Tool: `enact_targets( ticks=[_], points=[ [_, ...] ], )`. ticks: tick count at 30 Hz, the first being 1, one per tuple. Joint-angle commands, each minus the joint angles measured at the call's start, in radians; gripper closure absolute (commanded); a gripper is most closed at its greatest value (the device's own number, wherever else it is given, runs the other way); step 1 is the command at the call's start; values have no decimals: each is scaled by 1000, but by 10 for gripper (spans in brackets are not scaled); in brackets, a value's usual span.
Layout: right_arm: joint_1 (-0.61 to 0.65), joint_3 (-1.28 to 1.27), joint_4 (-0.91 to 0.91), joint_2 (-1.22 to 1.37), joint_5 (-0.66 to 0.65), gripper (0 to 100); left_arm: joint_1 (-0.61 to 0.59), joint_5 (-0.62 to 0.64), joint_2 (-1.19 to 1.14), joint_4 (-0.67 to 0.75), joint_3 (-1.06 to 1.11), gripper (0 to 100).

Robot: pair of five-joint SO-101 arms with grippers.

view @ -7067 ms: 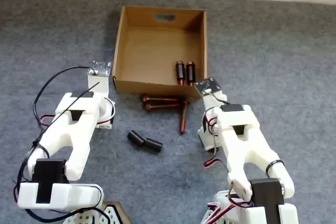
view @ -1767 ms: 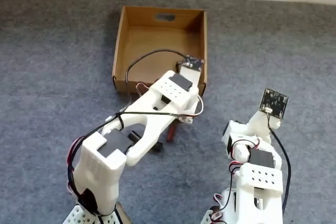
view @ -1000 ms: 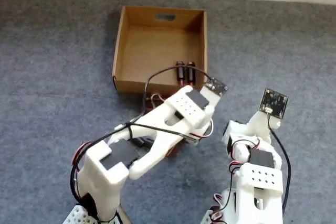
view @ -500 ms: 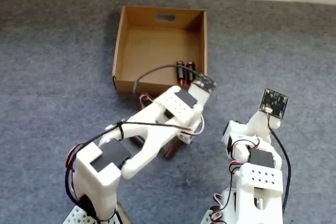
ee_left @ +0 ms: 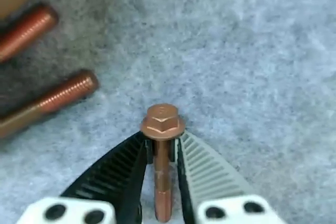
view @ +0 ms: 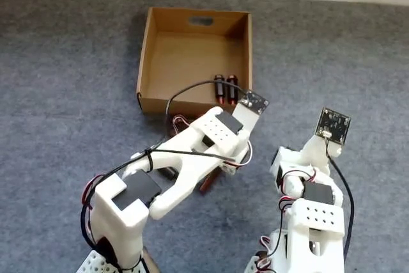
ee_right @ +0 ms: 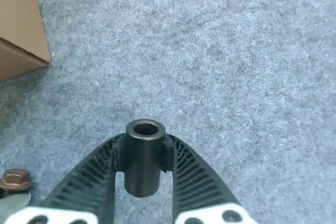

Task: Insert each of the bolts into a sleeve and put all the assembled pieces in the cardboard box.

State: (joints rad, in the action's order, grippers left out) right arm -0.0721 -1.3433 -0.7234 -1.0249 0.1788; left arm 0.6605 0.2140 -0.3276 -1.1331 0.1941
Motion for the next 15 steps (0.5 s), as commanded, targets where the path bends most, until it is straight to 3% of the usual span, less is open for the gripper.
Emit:
enact_targets(
  ticks=[1, 5, 9, 15],
  points=[
    [-7, 4, 19, -12, 11, 993, 18, -8, 44, -29, -25, 993],
    [-7, 4, 19, -12, 11, 993, -38, -9, 104, -126, -64, 993],
    [-7, 4, 19, -12, 11, 993, -134, -9, 311, -215, -94, 993],
    [-5, 15, 19, -18, 11, 993, -246, -9, 608, -221, -33, 993]
  ],
)
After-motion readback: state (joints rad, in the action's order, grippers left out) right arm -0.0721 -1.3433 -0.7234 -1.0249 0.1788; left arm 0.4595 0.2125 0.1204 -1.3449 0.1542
